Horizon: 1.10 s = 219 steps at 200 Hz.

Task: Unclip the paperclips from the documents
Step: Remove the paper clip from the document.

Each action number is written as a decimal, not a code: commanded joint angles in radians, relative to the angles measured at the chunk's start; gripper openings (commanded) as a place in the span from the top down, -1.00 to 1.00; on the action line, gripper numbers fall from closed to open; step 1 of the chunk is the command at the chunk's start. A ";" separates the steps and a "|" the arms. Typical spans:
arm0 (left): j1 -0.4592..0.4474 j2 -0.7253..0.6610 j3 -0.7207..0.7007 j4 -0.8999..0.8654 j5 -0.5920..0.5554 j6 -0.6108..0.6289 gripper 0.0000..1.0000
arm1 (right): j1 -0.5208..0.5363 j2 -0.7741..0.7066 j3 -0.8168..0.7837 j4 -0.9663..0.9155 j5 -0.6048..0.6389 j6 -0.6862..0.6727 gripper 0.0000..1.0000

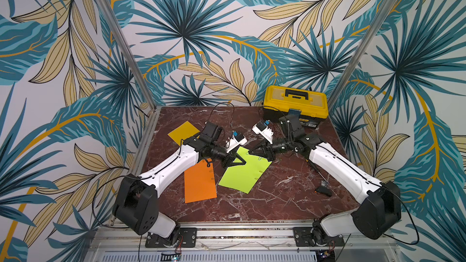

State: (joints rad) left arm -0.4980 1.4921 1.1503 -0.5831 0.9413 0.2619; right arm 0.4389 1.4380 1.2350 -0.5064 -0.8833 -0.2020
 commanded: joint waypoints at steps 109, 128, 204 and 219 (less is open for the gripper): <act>0.001 0.000 -0.018 -0.058 -0.026 0.005 1.00 | -0.036 -0.041 -0.014 0.017 0.006 0.004 0.91; 0.001 0.002 -0.018 -0.058 -0.026 0.003 1.00 | -0.037 -0.042 -0.013 0.018 0.006 0.003 0.91; 0.001 0.005 -0.018 -0.064 -0.032 0.005 1.00 | -0.043 -0.045 -0.013 0.016 0.006 0.006 0.90; 0.001 0.006 -0.017 -0.064 -0.031 0.005 1.00 | -0.043 -0.048 -0.011 0.015 0.006 0.005 0.90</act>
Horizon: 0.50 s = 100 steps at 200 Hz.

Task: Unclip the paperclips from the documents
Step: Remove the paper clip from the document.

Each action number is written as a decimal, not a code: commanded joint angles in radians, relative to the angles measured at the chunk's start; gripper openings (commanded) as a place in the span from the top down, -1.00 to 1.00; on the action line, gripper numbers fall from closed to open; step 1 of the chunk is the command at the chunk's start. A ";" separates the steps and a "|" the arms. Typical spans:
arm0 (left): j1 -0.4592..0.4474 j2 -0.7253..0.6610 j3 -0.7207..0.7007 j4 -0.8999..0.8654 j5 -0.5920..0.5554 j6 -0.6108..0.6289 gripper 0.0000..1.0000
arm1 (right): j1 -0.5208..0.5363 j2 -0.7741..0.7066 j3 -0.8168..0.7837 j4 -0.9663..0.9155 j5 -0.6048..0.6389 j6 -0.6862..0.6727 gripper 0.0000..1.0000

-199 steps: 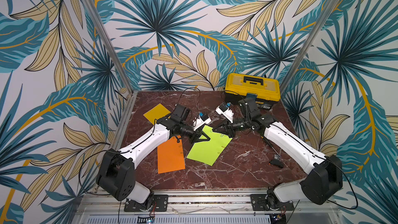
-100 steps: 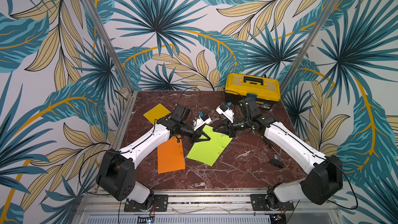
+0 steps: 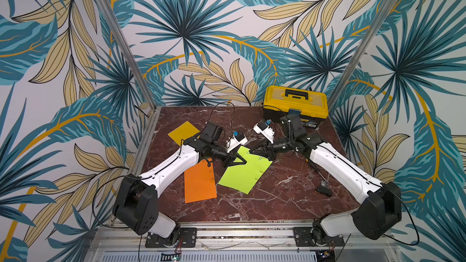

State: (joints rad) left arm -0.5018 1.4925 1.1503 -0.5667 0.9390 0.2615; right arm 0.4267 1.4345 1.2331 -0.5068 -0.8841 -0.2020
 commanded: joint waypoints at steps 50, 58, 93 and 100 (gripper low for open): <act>0.005 0.008 -0.017 -0.084 -0.033 0.005 1.00 | -0.038 -0.043 -0.011 0.019 0.001 0.009 0.86; 0.005 0.009 -0.017 -0.084 -0.033 0.005 1.00 | -0.039 -0.043 -0.010 0.020 0.000 0.009 0.86; 0.005 0.008 -0.017 -0.084 -0.036 0.007 1.00 | -0.041 -0.040 -0.011 0.021 -0.010 0.009 0.90; 0.005 0.008 -0.017 -0.084 -0.037 0.005 1.00 | -0.041 -0.038 -0.010 0.021 -0.010 0.010 0.91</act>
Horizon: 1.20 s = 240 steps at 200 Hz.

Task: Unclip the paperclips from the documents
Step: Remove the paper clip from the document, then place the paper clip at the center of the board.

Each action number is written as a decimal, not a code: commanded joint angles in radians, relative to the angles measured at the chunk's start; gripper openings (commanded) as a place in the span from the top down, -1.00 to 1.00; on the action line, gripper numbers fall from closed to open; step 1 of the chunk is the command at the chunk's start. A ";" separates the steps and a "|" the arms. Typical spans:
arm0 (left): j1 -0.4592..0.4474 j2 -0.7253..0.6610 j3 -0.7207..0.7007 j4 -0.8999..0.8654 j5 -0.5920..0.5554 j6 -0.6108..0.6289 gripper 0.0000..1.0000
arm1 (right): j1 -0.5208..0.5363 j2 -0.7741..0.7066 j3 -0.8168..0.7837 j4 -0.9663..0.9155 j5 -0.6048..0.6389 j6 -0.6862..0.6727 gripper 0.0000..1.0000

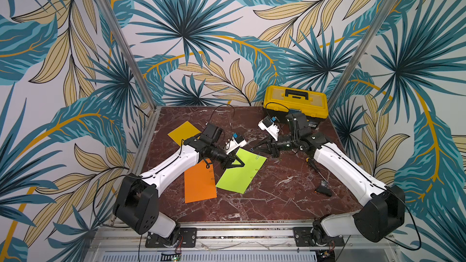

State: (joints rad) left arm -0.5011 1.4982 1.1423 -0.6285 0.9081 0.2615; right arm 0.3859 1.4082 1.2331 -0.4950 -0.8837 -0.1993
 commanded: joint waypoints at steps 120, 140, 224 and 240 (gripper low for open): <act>0.019 -0.047 0.000 -0.022 -0.048 -0.008 1.00 | -0.101 -0.028 -0.134 0.189 0.162 0.231 0.91; 0.024 -0.051 0.002 -0.022 -0.045 -0.011 1.00 | -0.140 -0.021 -0.178 0.235 0.207 0.301 0.91; 0.027 -0.062 0.006 -0.020 -0.046 -0.013 1.00 | -0.209 0.103 -0.328 0.333 0.409 0.503 0.91; 0.027 -0.062 0.006 -0.020 -0.048 -0.015 1.00 | -0.213 0.141 -0.346 0.353 0.436 0.518 0.91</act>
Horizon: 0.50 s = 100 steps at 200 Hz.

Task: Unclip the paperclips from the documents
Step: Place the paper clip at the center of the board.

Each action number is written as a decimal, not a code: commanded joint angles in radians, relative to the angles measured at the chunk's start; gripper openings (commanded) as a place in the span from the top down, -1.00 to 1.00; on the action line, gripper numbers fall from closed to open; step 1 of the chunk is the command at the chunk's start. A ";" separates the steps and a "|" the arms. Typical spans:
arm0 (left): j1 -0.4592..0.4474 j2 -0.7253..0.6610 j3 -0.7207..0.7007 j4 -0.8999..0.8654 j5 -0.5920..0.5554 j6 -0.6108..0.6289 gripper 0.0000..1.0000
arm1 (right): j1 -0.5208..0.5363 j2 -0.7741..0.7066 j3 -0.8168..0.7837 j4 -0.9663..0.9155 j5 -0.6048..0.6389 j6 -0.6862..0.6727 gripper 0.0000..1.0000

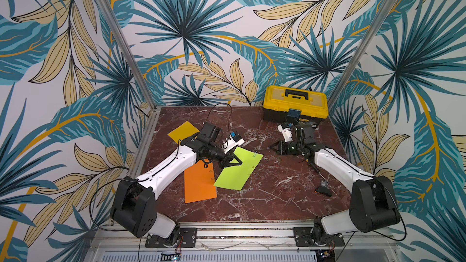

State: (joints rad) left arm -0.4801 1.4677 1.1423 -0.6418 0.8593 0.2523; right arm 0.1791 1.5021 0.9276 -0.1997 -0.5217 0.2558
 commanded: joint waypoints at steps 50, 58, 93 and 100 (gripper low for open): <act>0.007 -0.033 0.007 -0.007 0.003 -0.007 1.00 | -0.021 0.143 -0.044 0.072 0.089 0.095 0.91; 0.006 -0.033 0.008 -0.007 0.003 -0.007 1.00 | -0.024 0.154 -0.045 0.074 0.090 0.101 0.91; 0.008 -0.036 0.005 0.000 0.004 -0.010 1.00 | -0.033 0.187 -0.049 0.078 0.087 0.113 0.91; 0.008 -0.037 0.005 0.003 0.004 -0.010 1.00 | -0.034 0.192 -0.047 0.077 0.087 0.115 0.91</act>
State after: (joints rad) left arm -0.4778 1.4570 1.1423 -0.6422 0.8558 0.2428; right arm 0.1509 1.6737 0.8948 -0.1360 -0.4477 0.3523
